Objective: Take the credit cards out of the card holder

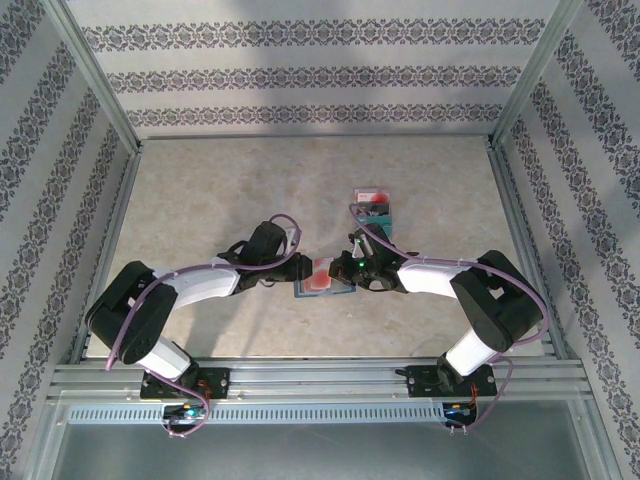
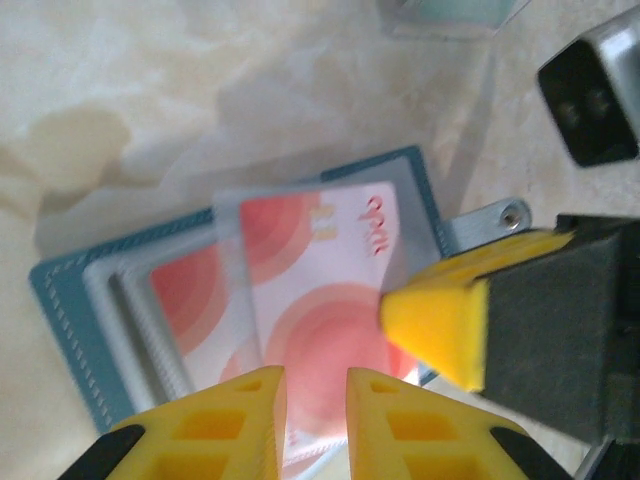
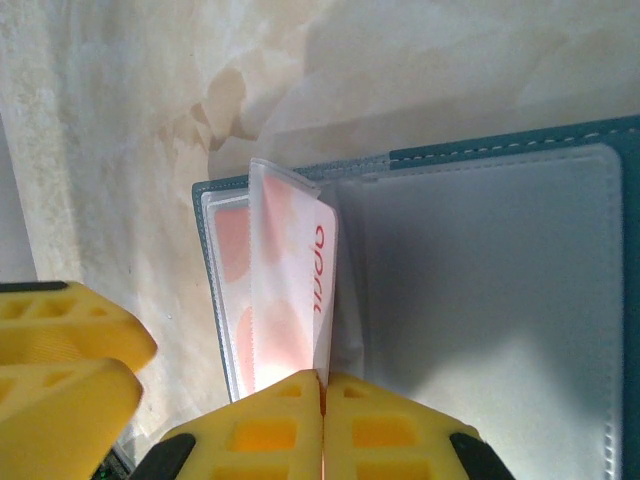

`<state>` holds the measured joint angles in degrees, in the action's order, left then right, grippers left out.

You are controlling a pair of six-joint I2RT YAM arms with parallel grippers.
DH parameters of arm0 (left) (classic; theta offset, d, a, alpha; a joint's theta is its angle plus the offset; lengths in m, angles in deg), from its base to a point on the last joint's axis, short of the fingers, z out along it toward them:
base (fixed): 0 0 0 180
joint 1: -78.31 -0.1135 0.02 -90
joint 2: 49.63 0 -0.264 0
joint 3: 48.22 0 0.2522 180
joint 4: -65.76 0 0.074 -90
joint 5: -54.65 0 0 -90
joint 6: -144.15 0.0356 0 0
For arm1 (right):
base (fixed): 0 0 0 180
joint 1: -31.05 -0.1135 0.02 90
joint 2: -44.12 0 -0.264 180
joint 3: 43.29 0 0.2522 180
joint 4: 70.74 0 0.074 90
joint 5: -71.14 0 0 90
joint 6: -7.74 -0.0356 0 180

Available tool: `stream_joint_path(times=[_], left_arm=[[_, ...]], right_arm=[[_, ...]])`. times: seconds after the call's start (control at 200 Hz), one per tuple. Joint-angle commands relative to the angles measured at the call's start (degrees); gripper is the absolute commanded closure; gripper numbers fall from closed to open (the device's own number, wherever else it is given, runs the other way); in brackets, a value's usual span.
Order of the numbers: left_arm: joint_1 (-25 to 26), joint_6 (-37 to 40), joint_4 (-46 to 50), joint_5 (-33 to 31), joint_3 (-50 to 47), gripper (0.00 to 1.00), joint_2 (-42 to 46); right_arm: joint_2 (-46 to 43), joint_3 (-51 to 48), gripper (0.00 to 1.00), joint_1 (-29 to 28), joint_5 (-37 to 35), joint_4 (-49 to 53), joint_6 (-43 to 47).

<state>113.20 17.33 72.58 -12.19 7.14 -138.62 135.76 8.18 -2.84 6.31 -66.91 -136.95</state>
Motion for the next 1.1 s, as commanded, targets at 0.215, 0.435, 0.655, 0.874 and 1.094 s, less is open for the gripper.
stream_joint_path(times=[0.215, 0.435, 0.655, 0.874, 1.094], left_arm=[[1.5, 1.8, -3.6, 2.6, 2.6, 0.78, -7.9], [1.6, 2.4, 0.2, 1.3, 2.3, 0.80, -9.1], [1.6, 2.8, 2.4, -0.1, 0.8, 0.82, -8.1], [1.6, 3.6, 4.1, -1.6, 0.5, 0.82, -7.5], [1.5, 4.2, 4.8, -2.6, 0.6, 0.82, -7.6]], right_arm=[[-0.7, -0.1, 0.91, -0.5, -0.6, 1.8, 1.3], [-0.9, -0.4, 0.87, -0.2, -0.2, 0.9, 0.7], [-1.7, -1.7, 0.86, 0.4, 2.3, -3.5, -0.6], [-2.9, -2.8, 0.90, 1.0, 2.8, -5.4, -1.0], [-3.3, -3.7, 0.96, 2.0, 2.0, -3.5, 0.0]])
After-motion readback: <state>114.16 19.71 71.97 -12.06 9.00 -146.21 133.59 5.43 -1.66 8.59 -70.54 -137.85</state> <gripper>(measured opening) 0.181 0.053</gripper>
